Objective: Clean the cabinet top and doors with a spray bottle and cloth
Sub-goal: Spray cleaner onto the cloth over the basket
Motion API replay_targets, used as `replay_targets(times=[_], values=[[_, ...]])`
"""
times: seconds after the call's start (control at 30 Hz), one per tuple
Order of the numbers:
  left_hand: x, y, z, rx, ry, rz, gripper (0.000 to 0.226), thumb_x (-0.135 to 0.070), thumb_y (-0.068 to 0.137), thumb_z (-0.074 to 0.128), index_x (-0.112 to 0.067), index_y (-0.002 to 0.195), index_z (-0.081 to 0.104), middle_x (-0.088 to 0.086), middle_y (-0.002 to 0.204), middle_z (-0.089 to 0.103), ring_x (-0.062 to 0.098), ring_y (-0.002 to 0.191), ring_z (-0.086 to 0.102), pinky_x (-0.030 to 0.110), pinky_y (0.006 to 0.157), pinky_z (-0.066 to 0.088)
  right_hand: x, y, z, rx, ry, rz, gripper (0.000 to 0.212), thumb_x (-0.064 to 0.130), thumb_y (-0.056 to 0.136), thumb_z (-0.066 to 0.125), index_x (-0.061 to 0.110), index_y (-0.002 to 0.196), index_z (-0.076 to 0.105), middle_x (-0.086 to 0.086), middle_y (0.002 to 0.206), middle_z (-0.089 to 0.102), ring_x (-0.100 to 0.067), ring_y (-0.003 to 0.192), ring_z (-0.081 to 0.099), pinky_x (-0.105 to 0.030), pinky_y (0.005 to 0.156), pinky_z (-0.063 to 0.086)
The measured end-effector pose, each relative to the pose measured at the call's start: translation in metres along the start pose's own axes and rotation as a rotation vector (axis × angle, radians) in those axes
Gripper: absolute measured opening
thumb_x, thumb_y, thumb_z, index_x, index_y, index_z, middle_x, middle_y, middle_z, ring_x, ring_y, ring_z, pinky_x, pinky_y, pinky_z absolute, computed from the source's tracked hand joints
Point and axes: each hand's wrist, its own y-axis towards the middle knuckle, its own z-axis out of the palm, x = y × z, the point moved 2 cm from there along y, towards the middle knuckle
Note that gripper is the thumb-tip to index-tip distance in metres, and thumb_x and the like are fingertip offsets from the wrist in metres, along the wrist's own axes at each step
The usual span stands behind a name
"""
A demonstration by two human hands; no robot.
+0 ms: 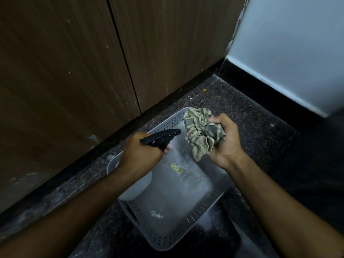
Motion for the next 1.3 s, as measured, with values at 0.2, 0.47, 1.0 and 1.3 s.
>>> replay_targets(times=[0.2, 0.47, 1.0, 1.3], values=[[-0.007, -0.002, -0.002, 0.037, 0.035, 0.008, 0.037, 0.015, 0.071, 0.053, -0.013, 0.071, 0.076, 0.002, 0.069, 0.073, 0.004, 0.06, 0.065, 0.018, 0.056, 0.044, 0.002, 0.001, -0.003, -0.011, -0.023, -0.001, 0.039, 0.022, 0.084, 0.042, 0.0, 0.108, 0.064, -0.018, 0.092, 0.062, -0.026, 0.077, 0.059, -0.039, 0.073, 0.05], [-0.013, -0.01, 0.001, 0.098, 0.207, 0.099, 0.035, 0.004, 0.074, 0.059, -0.026, 0.063, 0.074, 0.007, 0.064, 0.07, 0.035, 0.066, 0.065, 0.04, 0.051, 0.047, 0.006, 0.005, -0.013, -0.046, -0.049, -0.037, 0.041, 0.025, 0.081, 0.047, 0.001, 0.11, 0.063, -0.017, 0.091, 0.06, -0.025, 0.076, 0.058, -0.038, 0.072, 0.048], [-0.021, -0.003, -0.004, -0.055, 0.218, 0.097, 0.03, -0.001, 0.071, 0.06, -0.026, 0.062, 0.074, 0.008, 0.062, 0.069, 0.034, 0.064, 0.065, 0.046, 0.054, 0.052, -0.008, 0.001, -0.006, -0.039, -0.133, 0.017, 0.051, 0.025, 0.079, 0.047, -0.001, 0.121, 0.06, -0.017, 0.091, 0.063, -0.024, 0.075, 0.059, -0.036, 0.067, 0.049], [-0.013, -0.013, -0.001, 0.039, 0.251, 0.065, 0.028, -0.002, 0.075, 0.063, -0.025, 0.061, 0.074, 0.002, 0.06, 0.069, 0.014, 0.049, 0.06, 0.025, 0.045, 0.045, -0.002, 0.005, -0.009, -0.099, -0.074, -0.028, 0.041, 0.025, 0.082, 0.048, 0.001, 0.111, 0.064, -0.016, 0.095, 0.061, -0.024, 0.077, 0.061, -0.035, 0.069, 0.05]])
